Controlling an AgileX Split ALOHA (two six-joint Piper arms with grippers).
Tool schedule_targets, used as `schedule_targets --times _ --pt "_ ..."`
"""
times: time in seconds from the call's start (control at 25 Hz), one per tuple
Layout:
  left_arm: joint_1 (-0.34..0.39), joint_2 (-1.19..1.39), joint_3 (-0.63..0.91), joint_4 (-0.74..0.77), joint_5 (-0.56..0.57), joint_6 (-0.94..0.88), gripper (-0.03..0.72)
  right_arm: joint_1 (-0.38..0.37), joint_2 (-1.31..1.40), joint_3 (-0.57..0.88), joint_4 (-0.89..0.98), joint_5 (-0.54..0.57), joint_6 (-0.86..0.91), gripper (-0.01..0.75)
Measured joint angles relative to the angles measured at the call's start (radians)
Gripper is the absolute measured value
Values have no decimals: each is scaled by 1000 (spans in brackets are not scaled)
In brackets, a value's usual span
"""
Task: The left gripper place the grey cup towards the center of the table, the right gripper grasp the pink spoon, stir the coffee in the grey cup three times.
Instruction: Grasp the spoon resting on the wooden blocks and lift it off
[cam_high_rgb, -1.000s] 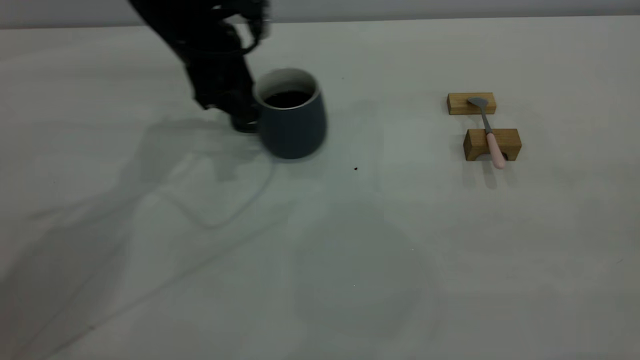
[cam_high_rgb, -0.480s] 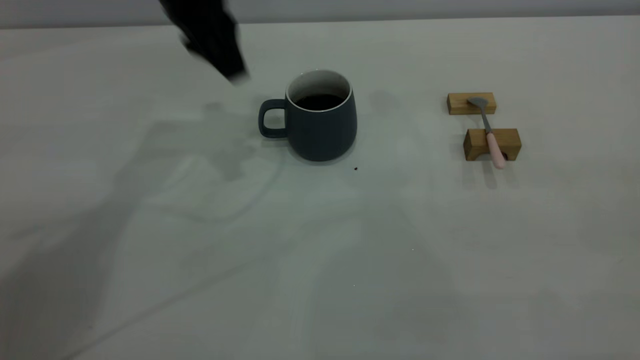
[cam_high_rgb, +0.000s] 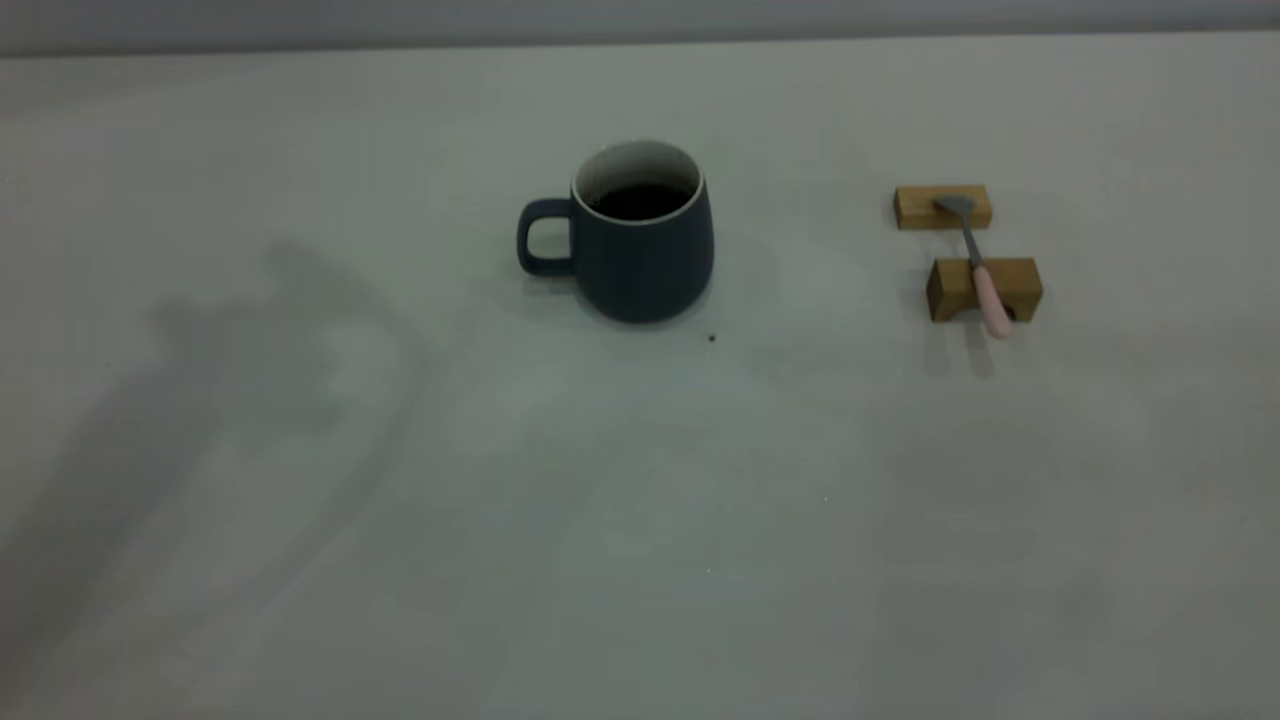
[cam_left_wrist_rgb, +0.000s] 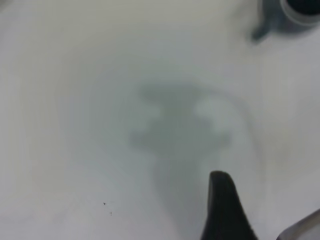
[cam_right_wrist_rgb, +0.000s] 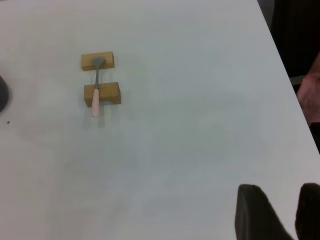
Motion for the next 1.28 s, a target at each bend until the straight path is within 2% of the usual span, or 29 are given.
schedule_targets --times 0.12,0.24,0.52,0.76,1.04,1.28 --pt "0 -125 61 -10 0 -83 528 0 0 0 0 0 0 241" --pt "0 -281 200 -15 0 -164 528 0 0 0 0 0 0 241" --pt "0 -652 672 -15 0 -321 528 0 0 0 0 0 0 241" --pt "0 -955 948 -10 -5 -395 528 0 0 0 0 0 0 241" --pt "0 -1222 1086 15 -33 -402 528 0 0 0 0 0 0 241" --pt "0 -1314 1144 17 -46 -383 528 0 0 0 0 0 0 241"
